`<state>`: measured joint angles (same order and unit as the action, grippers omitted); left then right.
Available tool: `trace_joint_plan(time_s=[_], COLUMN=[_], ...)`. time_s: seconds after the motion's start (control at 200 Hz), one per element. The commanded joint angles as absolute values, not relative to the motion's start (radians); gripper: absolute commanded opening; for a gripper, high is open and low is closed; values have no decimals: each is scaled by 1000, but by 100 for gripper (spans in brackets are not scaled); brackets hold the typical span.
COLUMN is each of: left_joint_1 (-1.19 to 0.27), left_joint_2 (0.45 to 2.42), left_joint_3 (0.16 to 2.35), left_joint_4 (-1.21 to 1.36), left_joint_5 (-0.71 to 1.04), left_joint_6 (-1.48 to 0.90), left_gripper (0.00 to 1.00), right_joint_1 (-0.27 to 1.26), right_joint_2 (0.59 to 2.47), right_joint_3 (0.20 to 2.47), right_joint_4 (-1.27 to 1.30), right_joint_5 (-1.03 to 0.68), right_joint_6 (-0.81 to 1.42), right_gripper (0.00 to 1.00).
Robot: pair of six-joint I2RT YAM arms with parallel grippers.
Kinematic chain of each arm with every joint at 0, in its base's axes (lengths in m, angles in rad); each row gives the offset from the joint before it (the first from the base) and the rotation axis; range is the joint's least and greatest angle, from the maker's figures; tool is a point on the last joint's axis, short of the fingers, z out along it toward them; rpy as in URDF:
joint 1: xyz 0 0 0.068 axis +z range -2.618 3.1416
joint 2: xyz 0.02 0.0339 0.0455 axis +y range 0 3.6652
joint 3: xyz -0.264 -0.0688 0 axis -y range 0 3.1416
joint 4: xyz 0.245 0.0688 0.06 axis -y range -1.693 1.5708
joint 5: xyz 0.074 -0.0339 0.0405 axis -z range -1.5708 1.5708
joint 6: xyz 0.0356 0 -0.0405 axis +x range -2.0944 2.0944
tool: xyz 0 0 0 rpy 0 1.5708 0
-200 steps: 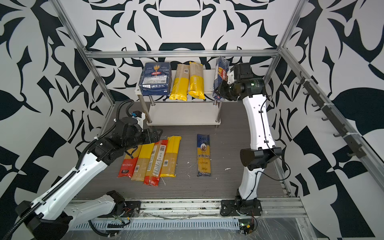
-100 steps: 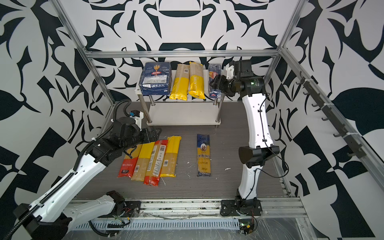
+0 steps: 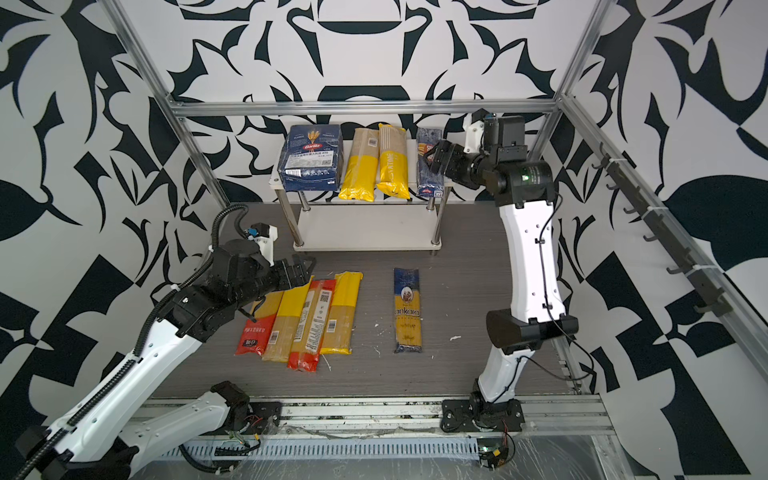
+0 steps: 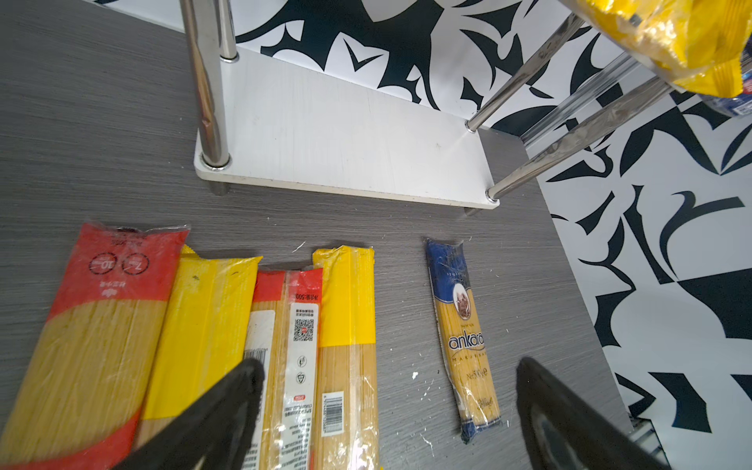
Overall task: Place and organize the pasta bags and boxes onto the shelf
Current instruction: 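Open the right gripper and withdraw it down toward the Ankara bag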
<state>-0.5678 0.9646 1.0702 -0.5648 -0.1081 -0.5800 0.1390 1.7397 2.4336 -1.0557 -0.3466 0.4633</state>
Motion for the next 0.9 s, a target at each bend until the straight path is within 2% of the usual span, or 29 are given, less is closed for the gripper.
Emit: trace_joint_plan(time_s=[0.0, 0.2, 0.295, 0.495, 0.64, 0.895], left_joint_1=[-556, -546, -545, -545, -545, -545], left_joint_2=[938, 884, 842, 749, 687, 639], left_joint_3=[1040, 962, 897, 773, 700, 642], left_joint_4=[-579, -594, -592, -592, -601, -606], left_joint_5=[-108, -124, -123, -105, -82, -79], left_joint_6=[-596, -652, -708, -807, -847, -874], left_gripper=[99, 99, 99, 99, 100, 99], right_joint_1=[141, 143, 147, 149, 169, 281], right_joint_2=[1611, 1289, 1186, 997, 906, 812], right_joint_3=[2305, 1813, 1683, 1399, 1189, 964], right_joint_4=[-982, -791, -796, -825, -793, -762], right_joint_5=[-316, -394, -438, -414, -455, -327], right_joint_6=[447, 537, 555, 563, 604, 648], right_gripper=[87, 89, 89, 88, 88, 87])
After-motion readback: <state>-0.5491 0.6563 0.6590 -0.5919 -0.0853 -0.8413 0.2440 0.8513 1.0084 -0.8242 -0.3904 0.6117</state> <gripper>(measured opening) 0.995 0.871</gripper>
